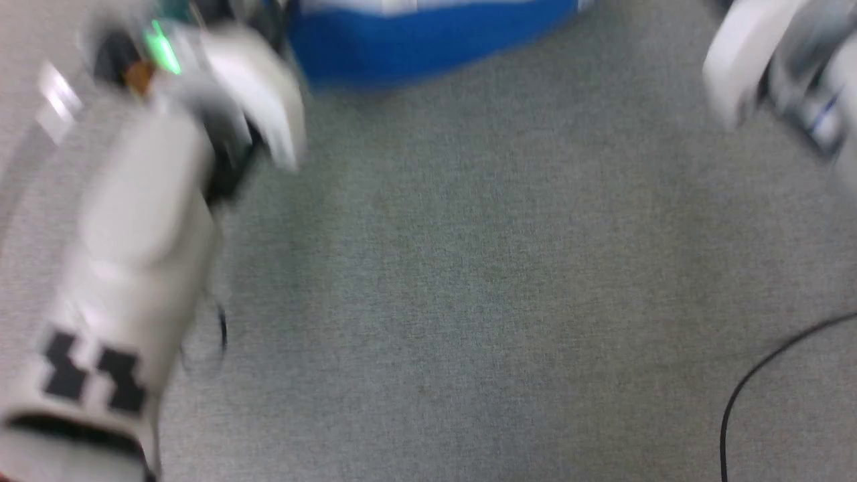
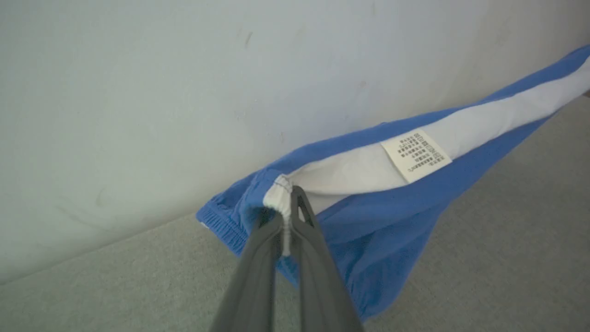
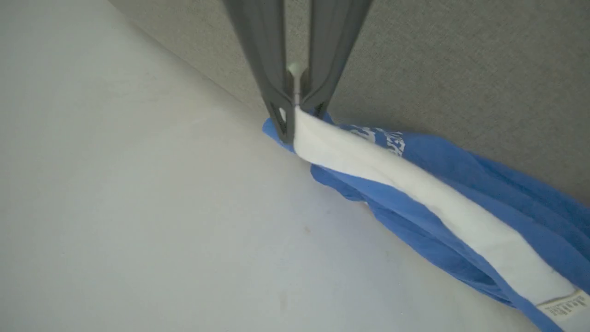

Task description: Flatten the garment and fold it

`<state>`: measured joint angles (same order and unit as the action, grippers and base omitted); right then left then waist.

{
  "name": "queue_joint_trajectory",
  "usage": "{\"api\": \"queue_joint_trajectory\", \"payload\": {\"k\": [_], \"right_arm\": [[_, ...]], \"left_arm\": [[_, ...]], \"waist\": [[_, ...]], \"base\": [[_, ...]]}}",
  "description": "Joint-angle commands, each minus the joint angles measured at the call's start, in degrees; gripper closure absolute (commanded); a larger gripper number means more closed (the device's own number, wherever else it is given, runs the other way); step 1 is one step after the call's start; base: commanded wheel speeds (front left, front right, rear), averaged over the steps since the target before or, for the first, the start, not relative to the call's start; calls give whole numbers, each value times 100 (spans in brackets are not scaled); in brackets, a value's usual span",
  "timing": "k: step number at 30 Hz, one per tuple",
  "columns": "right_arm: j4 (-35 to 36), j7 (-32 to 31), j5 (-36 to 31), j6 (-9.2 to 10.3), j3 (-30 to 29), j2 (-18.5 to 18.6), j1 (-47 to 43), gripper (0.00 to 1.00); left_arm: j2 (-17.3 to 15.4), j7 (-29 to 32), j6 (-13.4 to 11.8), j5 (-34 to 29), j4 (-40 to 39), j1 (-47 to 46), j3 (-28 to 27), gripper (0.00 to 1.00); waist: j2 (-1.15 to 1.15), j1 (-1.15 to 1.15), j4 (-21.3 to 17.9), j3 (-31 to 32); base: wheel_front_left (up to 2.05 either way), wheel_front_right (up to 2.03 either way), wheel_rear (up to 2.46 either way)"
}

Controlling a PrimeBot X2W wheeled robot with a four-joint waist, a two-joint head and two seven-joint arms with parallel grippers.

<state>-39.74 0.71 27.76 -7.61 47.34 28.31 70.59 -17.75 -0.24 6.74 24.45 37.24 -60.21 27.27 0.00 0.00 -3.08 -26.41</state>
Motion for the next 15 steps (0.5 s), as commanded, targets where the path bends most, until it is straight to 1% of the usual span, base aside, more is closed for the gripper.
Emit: {"api": "queue_joint_trajectory", "payload": {"k": [1, 4, 8, 12, 15], "right_arm": [[-42, 22, 128, 12, 154, 48, -360, 100], [-3, -83, 392, 12, 494, 177, -974, 100], [258, -330, 852, 12, 870, 385, -1679, 100], [660, -609, 1330, 12, 1034, 682, -2266, 100], [990, -774, 1587, 12, 1065, 901, -2673, 100]], "left_arm": [[19, -79, 38, 31, 90, 435, 149, 100], [-9, -165, 53, 57, 200, 1096, 403, 100], [-120, -307, 62, 170, 226, 1838, 572, 100], [-228, -386, 62, 259, 78, 2480, 673, 100], [-311, -409, 8, 297, -114, 2924, 725, 100]], "waist": [[0, 0, 103, 397], [0, 0, 121, 734], [0, 0, 65, 1167], [0, 0, 26, 1529], [0, 0, 2, 1779]], "base": [[0, 0, 0], [0, 0, 0], [0, 0, 0], [0, 0, 0], [0, 0, 0]]}}
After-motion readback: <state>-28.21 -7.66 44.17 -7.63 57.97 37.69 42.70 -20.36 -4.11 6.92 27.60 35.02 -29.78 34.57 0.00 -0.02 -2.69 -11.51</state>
